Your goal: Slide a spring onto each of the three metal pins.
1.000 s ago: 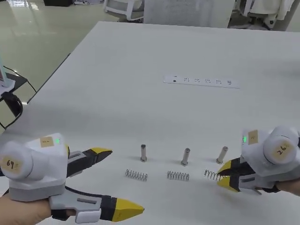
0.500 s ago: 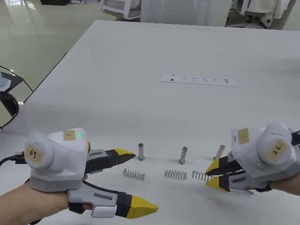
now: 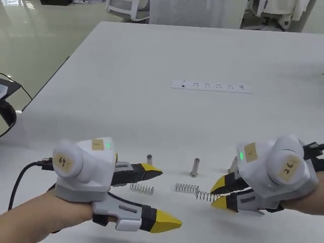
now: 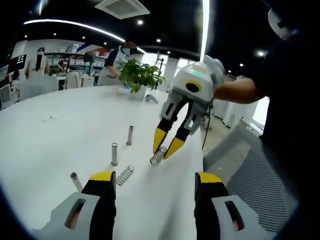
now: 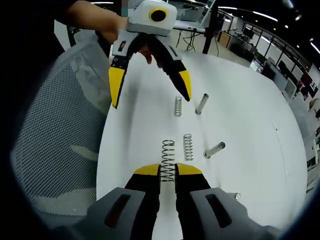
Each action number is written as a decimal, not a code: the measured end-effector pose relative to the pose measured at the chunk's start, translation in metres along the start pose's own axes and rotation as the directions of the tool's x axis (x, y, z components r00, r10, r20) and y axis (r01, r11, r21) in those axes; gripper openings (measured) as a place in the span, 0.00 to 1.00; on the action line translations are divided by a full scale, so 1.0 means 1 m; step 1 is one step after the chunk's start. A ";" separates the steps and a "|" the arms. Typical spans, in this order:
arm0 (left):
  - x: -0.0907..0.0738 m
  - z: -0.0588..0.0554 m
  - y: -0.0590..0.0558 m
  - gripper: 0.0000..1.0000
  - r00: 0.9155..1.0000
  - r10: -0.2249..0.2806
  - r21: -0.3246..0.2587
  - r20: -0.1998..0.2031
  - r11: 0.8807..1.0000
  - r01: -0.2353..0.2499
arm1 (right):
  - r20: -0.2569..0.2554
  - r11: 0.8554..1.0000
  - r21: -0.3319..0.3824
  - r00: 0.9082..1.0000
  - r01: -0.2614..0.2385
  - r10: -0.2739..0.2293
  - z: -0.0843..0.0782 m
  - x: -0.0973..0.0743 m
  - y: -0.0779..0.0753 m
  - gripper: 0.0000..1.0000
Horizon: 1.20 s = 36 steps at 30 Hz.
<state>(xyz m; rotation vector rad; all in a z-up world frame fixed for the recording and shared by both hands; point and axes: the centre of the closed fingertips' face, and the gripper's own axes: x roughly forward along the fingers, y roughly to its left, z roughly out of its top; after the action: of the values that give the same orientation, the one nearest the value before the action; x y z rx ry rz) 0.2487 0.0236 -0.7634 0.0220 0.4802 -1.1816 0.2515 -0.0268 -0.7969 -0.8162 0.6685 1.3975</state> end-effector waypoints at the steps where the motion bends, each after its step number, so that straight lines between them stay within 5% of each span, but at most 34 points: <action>1: 0.002 0.002 -0.001 0.54 1.000 -0.007 0.009 0.009 1.000 0.007 | 0.005 1.000 0.000 1.000 -0.001 0.001 0.001 0.000 0.000 0.08; 9: 0.023 0.002 -0.010 0.38 0.998 -0.056 0.057 -0.001 0.997 0.056 | 0.032 1.000 0.000 0.999 -0.003 0.003 0.011 -0.005 0.003 0.08; 21: 0.034 0.007 -0.012 0.18 0.997 -0.067 0.066 0.023 0.996 0.065 | 0.036 1.000 -0.028 0.999 -0.005 0.007 0.017 -0.010 0.006 0.08; 36: 0.041 0.007 -0.022 0.09 0.995 -0.098 0.088 0.022 0.992 0.095 | 0.036 0.998 -0.055 0.999 -0.017 0.019 0.020 -0.009 0.012 0.08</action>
<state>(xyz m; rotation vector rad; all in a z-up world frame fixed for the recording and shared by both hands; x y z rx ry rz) 0.2437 -0.0230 -0.7670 0.0585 0.4105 -1.2956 0.2372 -0.0161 -0.7794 -0.8273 0.6128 1.4491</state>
